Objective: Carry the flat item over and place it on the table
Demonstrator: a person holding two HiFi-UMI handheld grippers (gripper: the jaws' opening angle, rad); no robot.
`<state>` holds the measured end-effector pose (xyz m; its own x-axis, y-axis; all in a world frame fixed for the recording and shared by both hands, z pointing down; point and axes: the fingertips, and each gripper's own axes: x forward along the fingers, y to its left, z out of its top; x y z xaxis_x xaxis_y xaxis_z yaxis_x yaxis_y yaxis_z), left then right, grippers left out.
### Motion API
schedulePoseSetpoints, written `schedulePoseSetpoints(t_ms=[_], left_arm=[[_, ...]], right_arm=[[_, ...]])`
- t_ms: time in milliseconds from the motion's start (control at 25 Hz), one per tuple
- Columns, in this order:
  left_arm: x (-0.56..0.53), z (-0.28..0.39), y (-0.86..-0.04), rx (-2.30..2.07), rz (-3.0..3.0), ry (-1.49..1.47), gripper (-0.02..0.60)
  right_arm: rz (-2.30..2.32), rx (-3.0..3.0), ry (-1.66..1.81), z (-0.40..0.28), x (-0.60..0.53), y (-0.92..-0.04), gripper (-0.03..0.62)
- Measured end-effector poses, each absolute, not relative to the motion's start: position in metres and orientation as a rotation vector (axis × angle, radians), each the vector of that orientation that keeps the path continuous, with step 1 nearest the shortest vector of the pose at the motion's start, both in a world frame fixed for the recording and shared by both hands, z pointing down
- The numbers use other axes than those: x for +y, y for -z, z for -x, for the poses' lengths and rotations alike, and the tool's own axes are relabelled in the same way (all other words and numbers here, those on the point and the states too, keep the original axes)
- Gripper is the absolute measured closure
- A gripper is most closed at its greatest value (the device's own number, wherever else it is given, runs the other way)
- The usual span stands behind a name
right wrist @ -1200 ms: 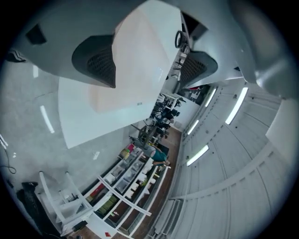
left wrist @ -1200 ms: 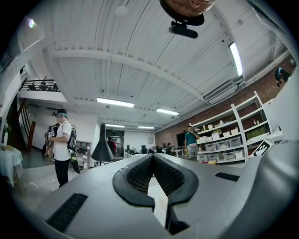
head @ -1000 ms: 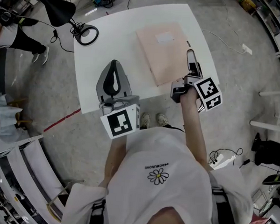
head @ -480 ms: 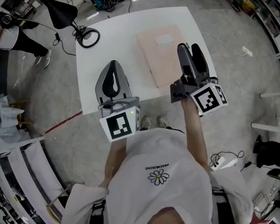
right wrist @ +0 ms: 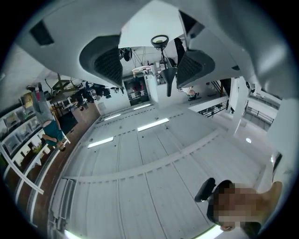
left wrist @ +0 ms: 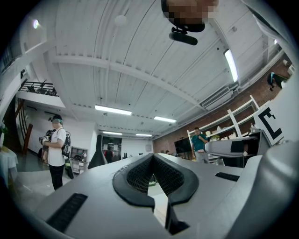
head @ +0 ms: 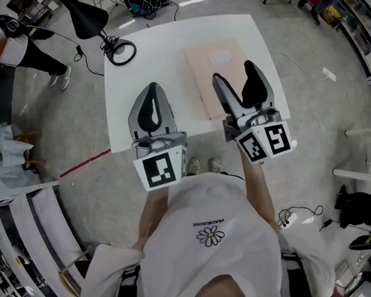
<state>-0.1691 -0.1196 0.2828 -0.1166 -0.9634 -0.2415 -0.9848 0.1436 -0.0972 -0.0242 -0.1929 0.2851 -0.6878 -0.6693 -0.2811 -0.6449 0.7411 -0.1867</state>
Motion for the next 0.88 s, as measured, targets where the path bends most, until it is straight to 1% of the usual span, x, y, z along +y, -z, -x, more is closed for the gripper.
schedulePoseSetpoints(t_ms=[160,360,400,440,480,520,560,600,680,880], left_arm=[[-0.119,0.169,-0.280,2.151,1.892,-0.107,0.569],[-0.114,0.169,-0.278,2.171,1.884,-0.128,0.569],[-0.114,0.169,-0.278,2.169,1.881,-0.123,0.569],[-0.114,0.170,-0.278,2.164,1.878,-0.114,0.569],[-0.114,0.170,-0.278,2.161,1.876,-0.108,0.569],[-0.114,0.170,-0.278,2.159,1.874,-0.107,0.569],[-0.114,0.169,-0.278,2.158,1.873,-0.107,0.569],[-0.113,0.169,-0.278,2.157,1.871,-0.108,0.569],[-0.112,0.169,-0.279,2.158,1.871,-0.107,0.569],[-0.111,0.170,-0.278,2.161,1.869,-0.106,0.569]], right_arm=[[1.048,2.661,0.007,0.032,-0.188,-0.286,0.220],[1.023,2.679,-0.003,0.034,-0.181,-0.288,0.234],[1.030,2.673,-0.017,0.033,-0.180,-0.288,0.254],[1.044,2.659,-0.037,0.031,-0.179,-0.287,0.314],[1.062,2.640,-0.063,0.028,-0.178,-0.286,0.458],[1.081,2.628,-0.089,0.025,-0.177,-0.285,0.523],[1.097,2.628,-0.113,0.023,-0.176,-0.285,0.550],[1.109,2.636,-0.134,0.023,-0.176,-0.286,0.567],[1.134,2.658,-0.172,0.024,-0.175,-0.289,0.579],[1.182,2.726,-0.291,0.034,-0.171,-0.296,0.580]])
